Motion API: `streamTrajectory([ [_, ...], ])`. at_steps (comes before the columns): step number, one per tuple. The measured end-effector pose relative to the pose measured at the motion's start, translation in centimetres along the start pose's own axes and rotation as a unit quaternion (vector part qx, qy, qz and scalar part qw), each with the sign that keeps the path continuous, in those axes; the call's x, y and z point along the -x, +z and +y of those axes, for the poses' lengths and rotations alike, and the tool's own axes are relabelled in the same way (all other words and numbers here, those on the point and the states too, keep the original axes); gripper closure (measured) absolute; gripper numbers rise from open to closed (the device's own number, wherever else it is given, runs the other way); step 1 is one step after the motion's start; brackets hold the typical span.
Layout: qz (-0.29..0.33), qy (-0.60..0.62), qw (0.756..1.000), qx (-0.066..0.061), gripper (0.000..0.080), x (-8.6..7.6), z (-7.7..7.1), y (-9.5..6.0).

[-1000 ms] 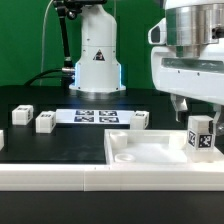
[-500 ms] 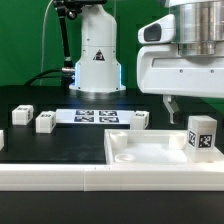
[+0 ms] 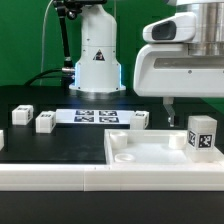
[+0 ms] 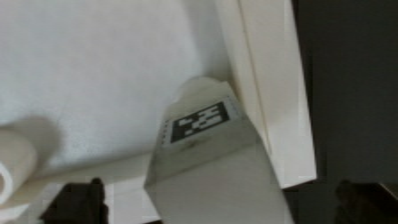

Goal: Assemble one leg

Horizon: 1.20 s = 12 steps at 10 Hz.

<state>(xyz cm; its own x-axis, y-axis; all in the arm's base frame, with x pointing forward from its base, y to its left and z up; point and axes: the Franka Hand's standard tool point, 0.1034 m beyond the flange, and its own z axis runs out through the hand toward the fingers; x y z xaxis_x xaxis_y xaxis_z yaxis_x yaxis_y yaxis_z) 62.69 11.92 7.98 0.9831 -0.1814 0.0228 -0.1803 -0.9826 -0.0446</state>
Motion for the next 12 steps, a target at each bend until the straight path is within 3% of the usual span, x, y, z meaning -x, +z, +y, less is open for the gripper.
streamTrajectory([
  [2,0.001,-0.087,0.996,0.016,0.0151,0.06,0.14,0.17],
  [6,0.001,-0.125,0.992,0.017,0.0165,-0.03,0.40,0.17],
  [7,0.001,-0.125,0.992,0.017,0.0354,-0.03,0.41,0.17],
  [8,0.001,-0.125,0.992,0.017,0.0354,-0.03,0.41,0.17],
  [9,0.001,-0.118,0.993,0.017,0.0511,-0.01,0.41,0.19],
  [12,0.003,-0.069,0.998,0.013,0.0509,-0.11,0.61,0.19],
])
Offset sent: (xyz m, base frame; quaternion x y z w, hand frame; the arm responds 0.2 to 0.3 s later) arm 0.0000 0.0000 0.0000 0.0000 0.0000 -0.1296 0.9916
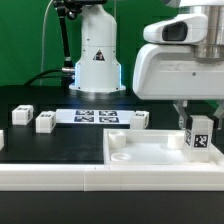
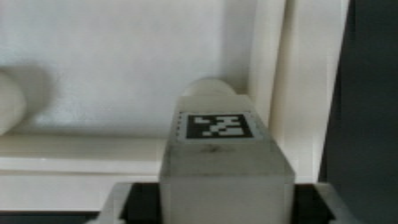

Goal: Assemble one leg

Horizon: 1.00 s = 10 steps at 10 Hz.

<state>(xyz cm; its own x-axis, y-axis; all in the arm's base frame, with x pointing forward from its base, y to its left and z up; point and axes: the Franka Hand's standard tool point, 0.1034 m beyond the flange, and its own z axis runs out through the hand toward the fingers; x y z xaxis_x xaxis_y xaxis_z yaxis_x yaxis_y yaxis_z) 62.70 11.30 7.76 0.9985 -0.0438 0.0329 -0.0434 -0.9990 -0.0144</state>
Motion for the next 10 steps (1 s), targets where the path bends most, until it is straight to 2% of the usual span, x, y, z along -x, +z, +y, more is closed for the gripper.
streamTrajectory([
  [1,0.001,0.039,0.999,-0.003,0.0509,0.0,0.1,0.0],
  [3,0.020,0.139,0.990,-0.027,0.0509,0.2,0.5,0.0],
  [5,0.025,0.211,0.977,-0.028,0.0508,0.3,0.5,0.0],
  [8,0.024,0.285,0.958,-0.018,0.0503,0.3,1.4,0.1],
  [10,0.024,0.291,0.956,-0.016,0.0499,0.4,1.7,0.1],
])
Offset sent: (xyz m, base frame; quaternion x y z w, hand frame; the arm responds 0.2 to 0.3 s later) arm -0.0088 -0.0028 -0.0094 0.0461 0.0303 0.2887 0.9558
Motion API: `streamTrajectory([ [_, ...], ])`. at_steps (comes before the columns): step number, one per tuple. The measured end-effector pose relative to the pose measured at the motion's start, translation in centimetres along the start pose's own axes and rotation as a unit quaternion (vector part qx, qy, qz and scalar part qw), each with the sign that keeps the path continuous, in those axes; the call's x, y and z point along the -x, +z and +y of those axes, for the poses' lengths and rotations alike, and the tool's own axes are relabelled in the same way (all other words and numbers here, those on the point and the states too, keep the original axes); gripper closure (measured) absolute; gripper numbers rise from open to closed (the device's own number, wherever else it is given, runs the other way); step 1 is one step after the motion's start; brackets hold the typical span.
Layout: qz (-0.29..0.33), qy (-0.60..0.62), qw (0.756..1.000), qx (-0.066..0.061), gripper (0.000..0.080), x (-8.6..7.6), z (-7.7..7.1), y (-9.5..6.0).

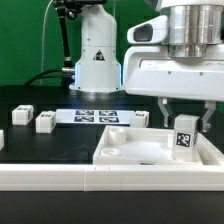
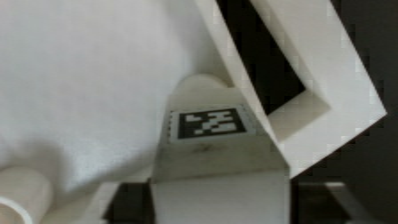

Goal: Assemble one leg

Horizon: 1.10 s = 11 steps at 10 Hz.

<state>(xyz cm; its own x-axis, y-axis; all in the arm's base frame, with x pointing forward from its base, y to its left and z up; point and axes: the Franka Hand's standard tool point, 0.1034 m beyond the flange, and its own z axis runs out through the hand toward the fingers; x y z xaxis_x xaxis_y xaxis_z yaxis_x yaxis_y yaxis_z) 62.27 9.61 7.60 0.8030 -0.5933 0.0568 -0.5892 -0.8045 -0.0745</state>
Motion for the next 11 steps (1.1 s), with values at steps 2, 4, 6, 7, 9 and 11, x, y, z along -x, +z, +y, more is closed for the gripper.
streamTrajectory([
  [2,0.000,0.000,1.000,0.000,0.0286,0.01,0.01,0.03],
  [4,0.000,0.000,1.000,0.001,0.0159,0.03,0.04,0.08],
  [6,-0.001,0.000,1.000,0.001,0.0151,0.03,0.05,0.11],
  [7,-0.001,0.000,1.000,0.001,0.0151,0.04,0.05,0.13],
  [9,-0.001,0.000,1.000,0.001,0.0151,0.04,0.07,0.15],
  [11,-0.001,0.000,1.000,0.001,0.0151,0.05,0.07,0.17],
])
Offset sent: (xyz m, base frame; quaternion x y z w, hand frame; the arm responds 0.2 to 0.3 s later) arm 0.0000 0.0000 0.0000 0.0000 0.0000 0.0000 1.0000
